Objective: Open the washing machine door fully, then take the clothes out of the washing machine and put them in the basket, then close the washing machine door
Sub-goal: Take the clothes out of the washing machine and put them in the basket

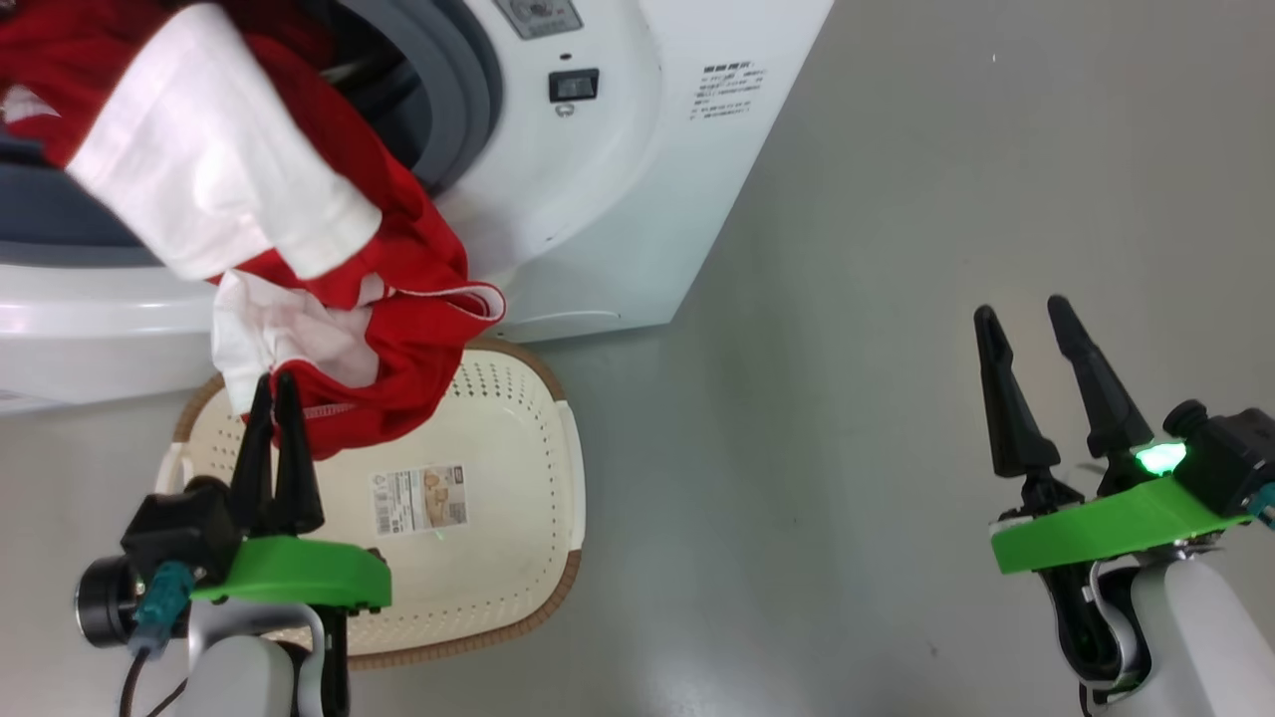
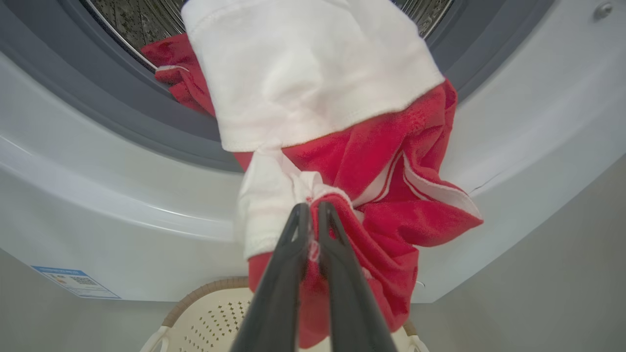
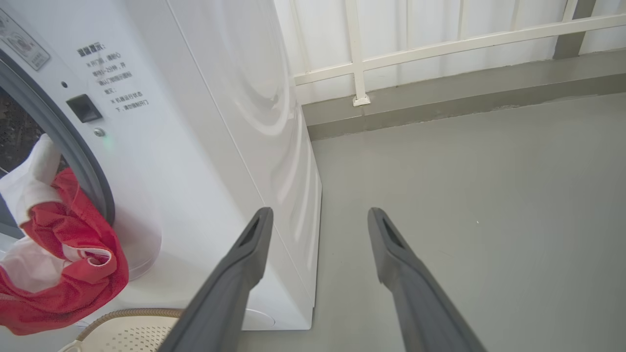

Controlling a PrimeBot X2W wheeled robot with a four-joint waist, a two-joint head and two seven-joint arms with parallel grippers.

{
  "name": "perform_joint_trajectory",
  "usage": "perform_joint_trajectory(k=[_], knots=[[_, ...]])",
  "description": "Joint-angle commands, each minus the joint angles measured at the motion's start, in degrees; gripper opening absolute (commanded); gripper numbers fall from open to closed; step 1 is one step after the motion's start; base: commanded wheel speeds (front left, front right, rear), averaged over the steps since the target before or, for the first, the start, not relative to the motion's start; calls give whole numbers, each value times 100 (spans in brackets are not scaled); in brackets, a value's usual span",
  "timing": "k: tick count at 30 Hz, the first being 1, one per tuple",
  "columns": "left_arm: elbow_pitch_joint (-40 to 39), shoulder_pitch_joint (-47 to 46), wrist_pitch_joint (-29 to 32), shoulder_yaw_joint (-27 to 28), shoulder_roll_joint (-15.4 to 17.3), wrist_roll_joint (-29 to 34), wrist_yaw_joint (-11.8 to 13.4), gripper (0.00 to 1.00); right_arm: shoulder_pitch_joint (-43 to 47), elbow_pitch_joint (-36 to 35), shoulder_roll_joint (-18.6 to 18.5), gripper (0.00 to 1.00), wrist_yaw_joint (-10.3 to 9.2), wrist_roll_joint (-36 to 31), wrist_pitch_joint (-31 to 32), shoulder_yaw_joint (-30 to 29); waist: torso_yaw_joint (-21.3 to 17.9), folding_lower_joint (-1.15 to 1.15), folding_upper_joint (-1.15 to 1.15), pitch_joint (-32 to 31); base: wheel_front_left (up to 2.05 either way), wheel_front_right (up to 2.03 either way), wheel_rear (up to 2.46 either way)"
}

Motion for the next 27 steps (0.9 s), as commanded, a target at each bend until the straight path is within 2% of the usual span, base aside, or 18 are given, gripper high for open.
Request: perform_joint_trajectory(k=[1, 17, 21, 25, 26, 27], knots=[[-5, -110, -28, 175, 83, 7, -19, 0, -110, -157, -23, 100, 2, 10, -37, 118, -28, 0, 0, 107, 0, 0, 0], [1727, -890, -28, 34, 83, 197, -183, 0, -400, -213, -14, 100, 2, 58, -37, 68, -104, 0, 0, 693, 0, 0, 0], [2006, -1093, -28, 26, 83, 162, -211, 22, -455, -226, -16, 100, 2, 64, -37, 70, -103, 0, 0, 784, 0, 0, 0], [2153, -1250, -28, 42, 83, 150, -234, 53, -500, -242, -15, 100, 2, 64, -37, 67, -93, 0, 0, 857, 0, 0, 0], [2183, -1298, -28, 40, 83, 139, -235, 93, -515, -246, -18, 100, 2, 65, -37, 61, -84, 0, 0, 878, 0, 0, 0], [2196, -1313, -28, 36, 83, 132, -238, 100, -520, -246, -20, 100, 2, 65, -37, 59, -80, 0, 0, 881, 0, 0, 0]])
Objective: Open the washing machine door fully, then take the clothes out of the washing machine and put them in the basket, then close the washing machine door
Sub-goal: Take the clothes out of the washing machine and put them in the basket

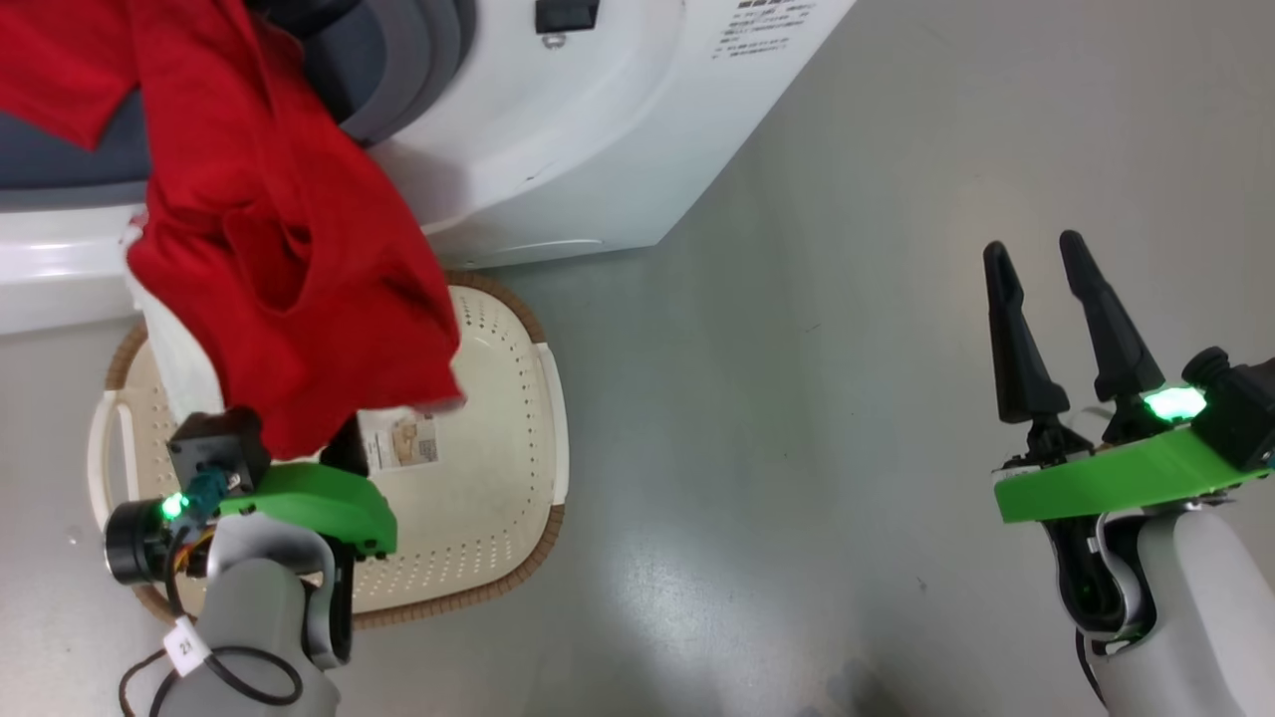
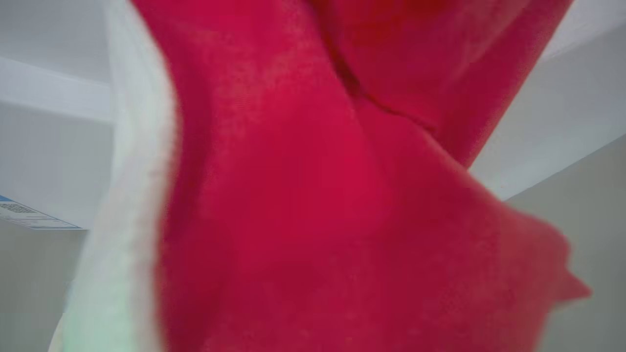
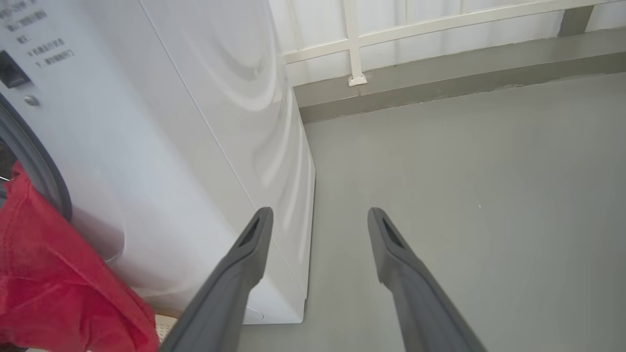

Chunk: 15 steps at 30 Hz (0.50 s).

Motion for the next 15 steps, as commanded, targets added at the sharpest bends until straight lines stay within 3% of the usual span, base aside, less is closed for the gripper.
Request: perform_joint_trajectory(k=[1, 15], knots=[[-66, 16, -29, 124, 91, -1, -38, 100, -32, -153, -42, 100, 2, 16, -37, 76, 13, 0, 0, 4, 0, 0, 0], [-282, 268, -29, 5, 91, -173, -58, 100, 8, -142, -97, 100, 2, -11, -37, 105, 150, 0, 0, -93, 0, 0, 0]])
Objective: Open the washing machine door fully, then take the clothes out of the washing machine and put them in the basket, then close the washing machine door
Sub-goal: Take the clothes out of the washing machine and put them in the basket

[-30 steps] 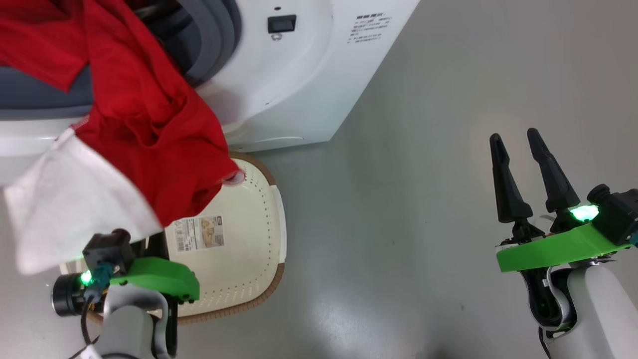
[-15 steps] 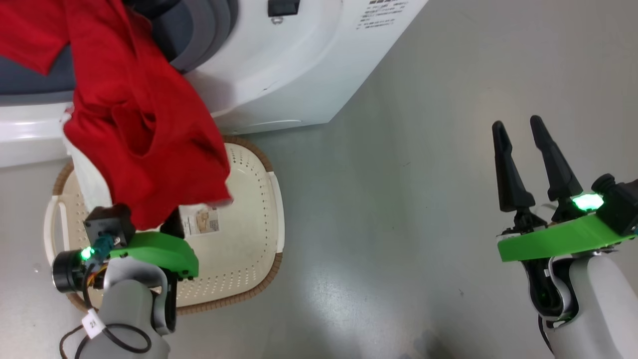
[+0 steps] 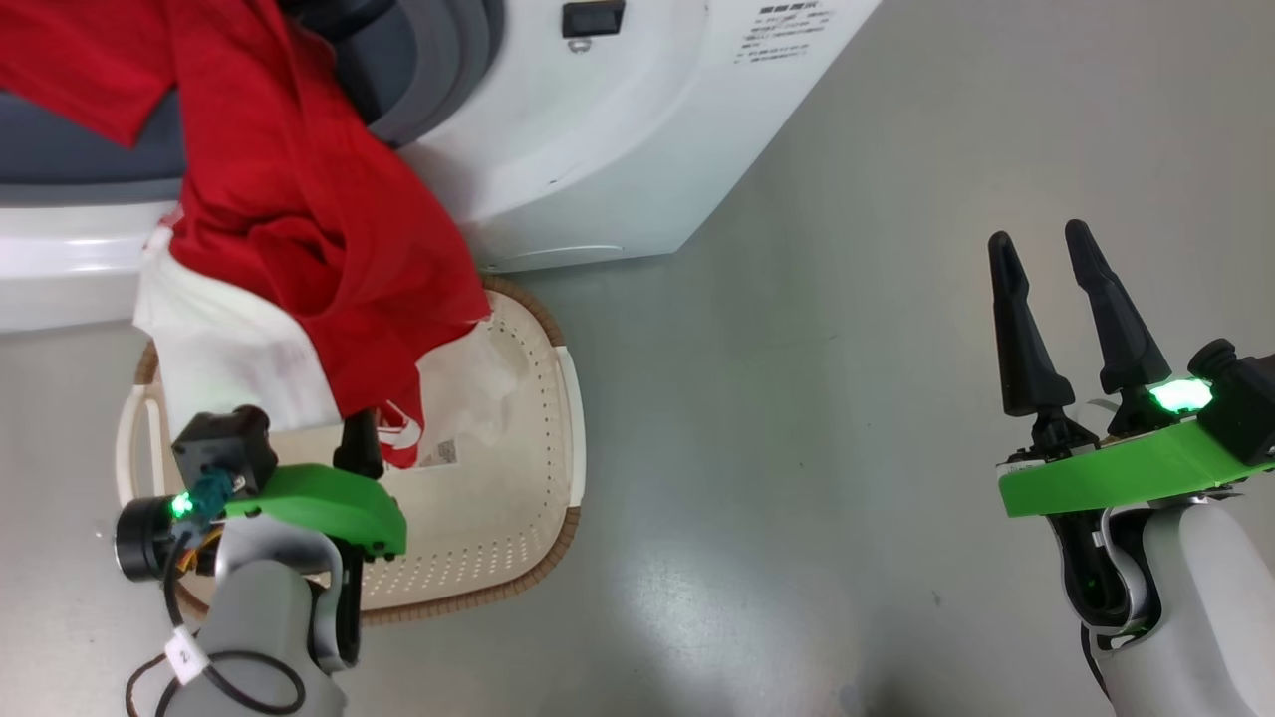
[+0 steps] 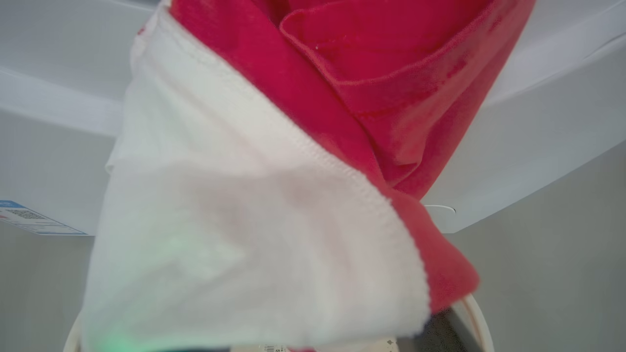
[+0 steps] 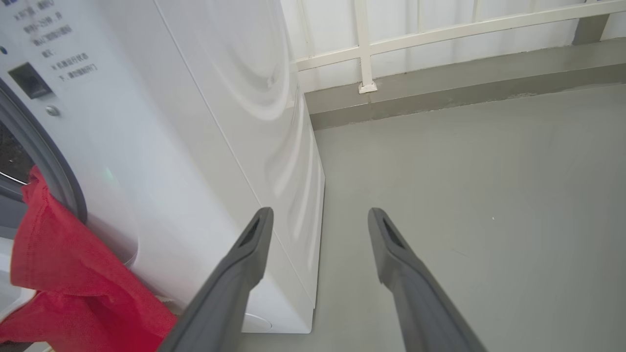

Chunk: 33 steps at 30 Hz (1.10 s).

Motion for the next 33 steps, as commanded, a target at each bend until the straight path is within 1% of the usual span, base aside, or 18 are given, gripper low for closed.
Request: perform_joint_trajectory(k=[1, 12, 20, 33], knots=[[-153, 238, -29, 110, 95, -38, -11, 100, 72, -132, -53, 100, 1, -12, -36, 103, 20, 0, 0, -12, 0, 0, 0], [-1171, 867, -29, -6, 95, -108, 87, 100, 173, -106, -107, 100, 1, -28, -36, 152, 106, 0, 0, -201, 0, 0, 0], [-1950, 1229, -29, -129, 95, -33, 216, 100, 263, -114, -166, 100, 1, -40, -36, 145, 186, 0, 0, -284, 0, 0, 0], [-3075, 1797, -29, -336, 95, 118, 548, 100, 333, -114, -239, 100, 1, -52, -36, 117, 310, 0, 0, -341, 0, 0, 0]])
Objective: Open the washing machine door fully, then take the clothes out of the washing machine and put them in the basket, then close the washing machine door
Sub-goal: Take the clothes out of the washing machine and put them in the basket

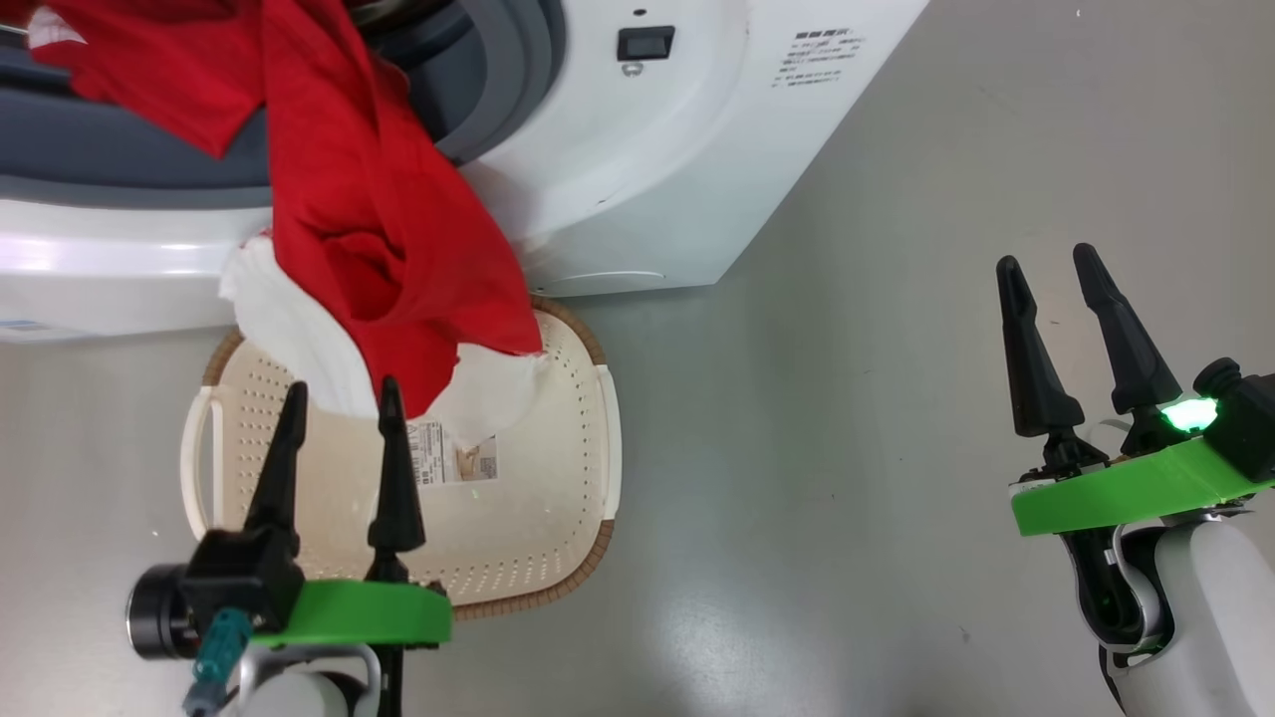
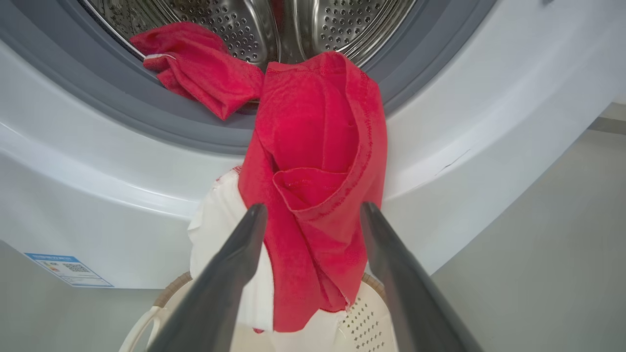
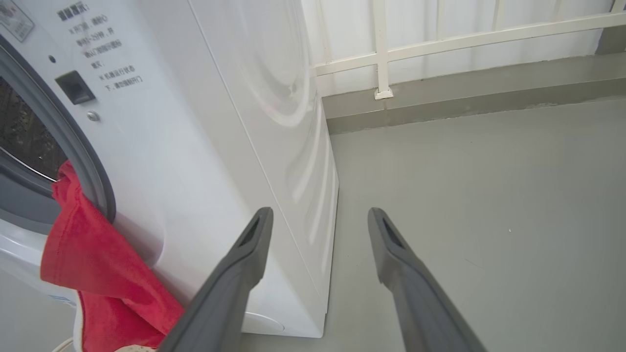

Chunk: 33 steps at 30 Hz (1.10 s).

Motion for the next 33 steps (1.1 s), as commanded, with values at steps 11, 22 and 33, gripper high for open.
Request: perform_joint_trajectory(k=[11, 22, 33], knots=[[-540, 298, -29, 52, 78, 59, 175, 100, 151, -142, -81, 100, 2, -50, -37, 78, 52, 0, 0, 13, 0, 0, 0], [-547, -67, -29, -3, 78, 31, 61, 100, 118, -135, -13, 100, 2, -76, -37, 109, 78, 0, 0, 35, 0, 0, 0], [-76, -752, -29, -4, 78, -19, -174, 100, 112, -94, 109, 100, 2, -75, -37, 371, 72, 0, 0, 42, 0, 0, 0]])
